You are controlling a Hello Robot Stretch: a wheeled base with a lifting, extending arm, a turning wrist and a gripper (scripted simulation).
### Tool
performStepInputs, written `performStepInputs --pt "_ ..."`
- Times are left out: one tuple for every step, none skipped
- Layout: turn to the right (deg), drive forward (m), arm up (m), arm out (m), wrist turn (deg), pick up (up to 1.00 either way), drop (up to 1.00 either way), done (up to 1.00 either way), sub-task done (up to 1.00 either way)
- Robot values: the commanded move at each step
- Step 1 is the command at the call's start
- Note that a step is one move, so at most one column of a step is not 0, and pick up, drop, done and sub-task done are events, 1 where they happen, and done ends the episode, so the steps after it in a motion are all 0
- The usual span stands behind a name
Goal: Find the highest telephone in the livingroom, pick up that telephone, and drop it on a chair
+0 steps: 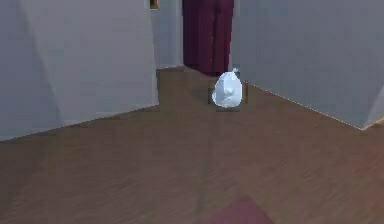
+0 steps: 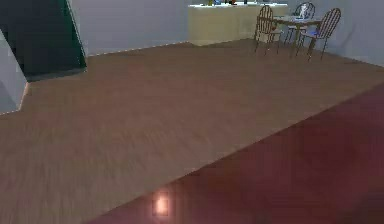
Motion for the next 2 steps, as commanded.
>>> performStepInputs --pt "-45.0 0.0 0.0 0.0 0.0 0.0 0.0 0.0 0.0" --pt "-36.0 0.0 0.0 0.0 0.0 0.0 0.0 0.0 0.0"
